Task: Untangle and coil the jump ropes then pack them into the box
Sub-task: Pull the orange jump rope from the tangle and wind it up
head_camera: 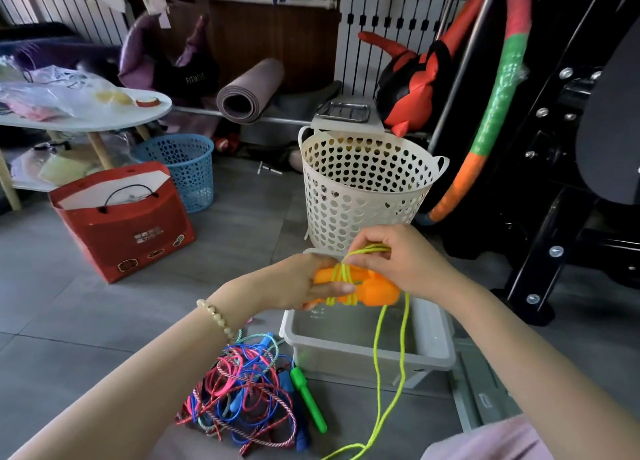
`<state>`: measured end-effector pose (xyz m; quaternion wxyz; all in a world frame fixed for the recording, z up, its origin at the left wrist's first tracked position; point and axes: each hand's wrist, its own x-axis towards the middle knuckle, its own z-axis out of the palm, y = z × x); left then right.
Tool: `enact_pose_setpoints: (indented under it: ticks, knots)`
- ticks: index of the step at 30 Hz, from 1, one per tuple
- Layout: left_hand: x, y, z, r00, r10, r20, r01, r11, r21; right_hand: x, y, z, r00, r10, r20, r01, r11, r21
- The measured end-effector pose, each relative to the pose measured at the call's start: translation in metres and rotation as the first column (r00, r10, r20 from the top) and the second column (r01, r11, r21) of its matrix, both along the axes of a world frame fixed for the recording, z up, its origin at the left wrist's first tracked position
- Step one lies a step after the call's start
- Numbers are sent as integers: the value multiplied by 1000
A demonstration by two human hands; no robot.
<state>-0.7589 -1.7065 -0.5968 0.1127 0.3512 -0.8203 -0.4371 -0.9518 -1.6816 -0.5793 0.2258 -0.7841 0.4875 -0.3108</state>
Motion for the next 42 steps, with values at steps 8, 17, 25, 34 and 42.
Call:
enact_pose_setpoints:
  ticks: [8,17,25,34,42]
  knots:
    - [-4,8,-9,989,-71,131,96,976,-194,-1,-1,2,989,112,92,-139,914,382]
    - [3,12,-5,973,-54,223,143,903,-405,-7,4,-1,971,123,205,-223,775,592]
    - [-3,25,-8,990,-113,86,137,913,-385,1,5,-8,807,-37,589,-450,608,654]
    - [0,19,-9,816,175,-550,-194,981,24,11,15,10,519,-342,783,-470,651,596]
    - [-1,10,-6,695,421,-583,-349,906,238,17,17,-6,616,-73,784,-491,743,455]
